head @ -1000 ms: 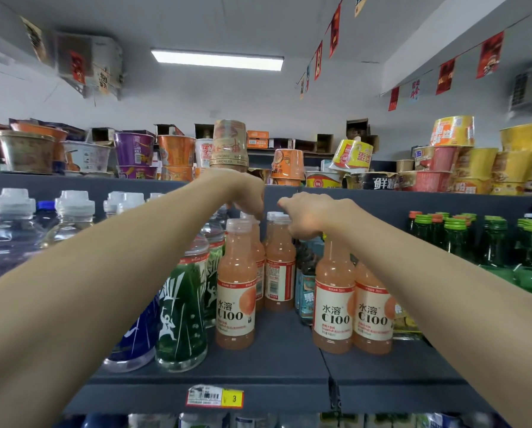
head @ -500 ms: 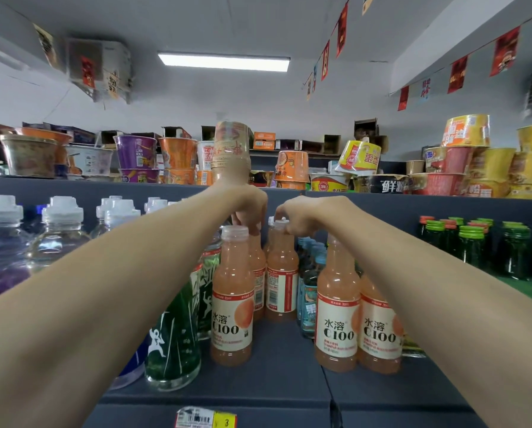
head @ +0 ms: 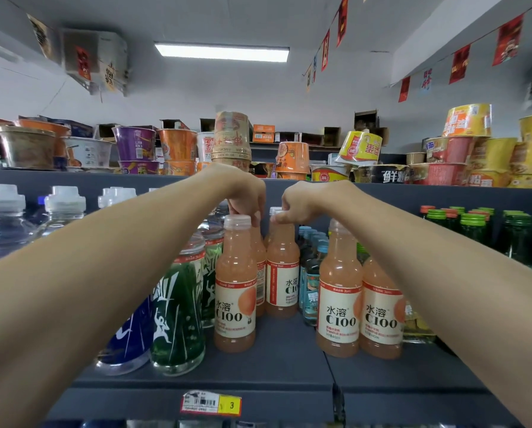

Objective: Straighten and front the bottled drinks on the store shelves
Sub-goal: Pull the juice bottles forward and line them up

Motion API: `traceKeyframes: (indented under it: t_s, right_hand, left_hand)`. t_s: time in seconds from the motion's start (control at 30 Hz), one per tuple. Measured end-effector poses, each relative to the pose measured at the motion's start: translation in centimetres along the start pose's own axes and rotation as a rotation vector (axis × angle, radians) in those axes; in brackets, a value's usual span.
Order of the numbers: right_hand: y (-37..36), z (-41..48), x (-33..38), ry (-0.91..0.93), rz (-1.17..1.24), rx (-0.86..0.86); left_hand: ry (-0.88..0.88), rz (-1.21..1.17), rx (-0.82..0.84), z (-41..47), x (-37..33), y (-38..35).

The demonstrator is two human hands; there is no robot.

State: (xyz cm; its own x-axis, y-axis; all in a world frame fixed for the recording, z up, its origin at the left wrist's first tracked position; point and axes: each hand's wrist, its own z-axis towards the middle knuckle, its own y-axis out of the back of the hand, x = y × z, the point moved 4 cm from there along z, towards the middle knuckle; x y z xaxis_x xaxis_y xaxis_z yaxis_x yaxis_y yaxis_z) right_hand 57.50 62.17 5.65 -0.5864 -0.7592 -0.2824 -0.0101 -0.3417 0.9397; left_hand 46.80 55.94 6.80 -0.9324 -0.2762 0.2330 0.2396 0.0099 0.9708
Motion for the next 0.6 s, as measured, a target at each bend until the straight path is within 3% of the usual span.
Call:
traceKeyframes:
  t_s: [0.17,0.4,0.6]
  right_hand:
    - [-0.35,0.03,0.31,0.025,0.089,0.063]
    - [-0.61,-0.01,0.41,0.056,0.054,0.006]
    - [-0.94,-0.03,0.16,0.073,0.087,-0.042]
  left_hand:
    - [-0.024,-0.009,-0.037,-0.21,0.12,-0.04]
    - [0.034,-0.122,0.046,-0.44,-0.10,0.71]
    - [0.063,-0.055,-0.035,-0.36,-0.38,0.90]
